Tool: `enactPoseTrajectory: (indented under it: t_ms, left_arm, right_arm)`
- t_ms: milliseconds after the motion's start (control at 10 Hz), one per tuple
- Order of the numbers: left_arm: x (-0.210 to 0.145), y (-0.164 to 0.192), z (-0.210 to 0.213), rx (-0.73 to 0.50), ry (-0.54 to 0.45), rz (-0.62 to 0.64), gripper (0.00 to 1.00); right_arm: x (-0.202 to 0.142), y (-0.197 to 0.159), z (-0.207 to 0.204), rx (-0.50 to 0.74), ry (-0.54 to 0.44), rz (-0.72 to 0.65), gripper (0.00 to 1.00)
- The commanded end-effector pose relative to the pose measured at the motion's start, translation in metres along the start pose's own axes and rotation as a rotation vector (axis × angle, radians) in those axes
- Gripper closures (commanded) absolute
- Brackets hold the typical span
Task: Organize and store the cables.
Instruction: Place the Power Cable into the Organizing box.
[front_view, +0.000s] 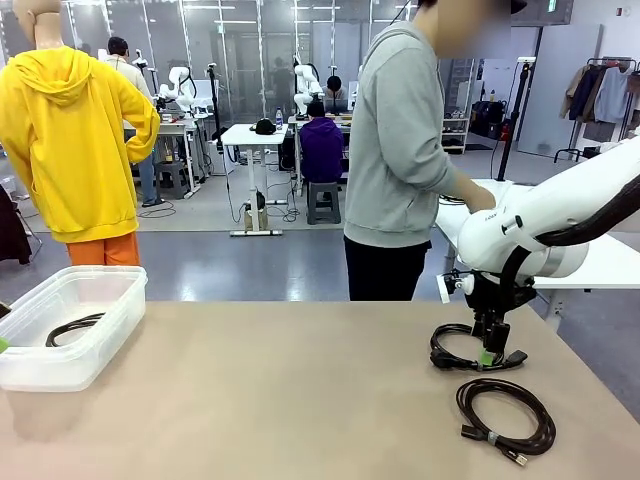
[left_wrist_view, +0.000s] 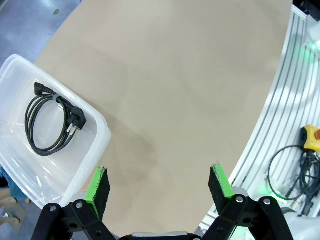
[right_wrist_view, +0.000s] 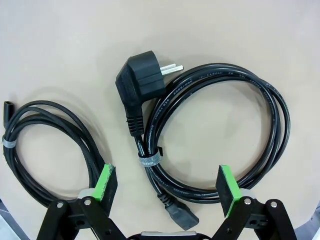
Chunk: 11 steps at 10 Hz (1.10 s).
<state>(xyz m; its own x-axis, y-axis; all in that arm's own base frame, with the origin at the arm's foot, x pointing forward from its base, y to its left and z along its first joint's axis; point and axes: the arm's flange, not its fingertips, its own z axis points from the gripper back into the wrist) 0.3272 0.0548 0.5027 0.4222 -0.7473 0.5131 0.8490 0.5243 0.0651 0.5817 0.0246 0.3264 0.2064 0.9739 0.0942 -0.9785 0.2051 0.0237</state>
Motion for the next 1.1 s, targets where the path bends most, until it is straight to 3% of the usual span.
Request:
enactPoseTrajectory:
  t_ms: [0,500,700,800,900,1000]
  left_arm:
    - [0.003,0.002,-0.001,0.008,-0.013,0.006,0.0]
    - [0.003,0.002,-0.001,0.008,-0.013,0.006,0.0]
    - [0.003,0.002,-0.001,0.008,-0.013,0.006,0.0]
    - [0.003,0.002,-0.001,0.008,-0.013,0.006,0.0]
    - [0.003,0.002,-0.001,0.008,-0.013,0.006,0.0]
    - [0.003,0.002,-0.001,0.008,-0.013,0.006,0.0]
  right_arm:
    - [0.003,-0.001,-0.004,-0.004,0.027,-0.022,0.0]
    - [0.006,0.003,-0.02,0.011,0.026,-0.032,0.0]
    - [0.006,0.005,-0.023,0.009,0.044,-0.032,0.11]
    - [0.006,0.005,-0.025,0.009,0.047,-0.03,0.43]
    - [0.006,0.005,-0.027,0.009,0.051,-0.027,0.68]
    - [0.005,0.004,-0.029,0.008,0.049,-0.03,0.64]
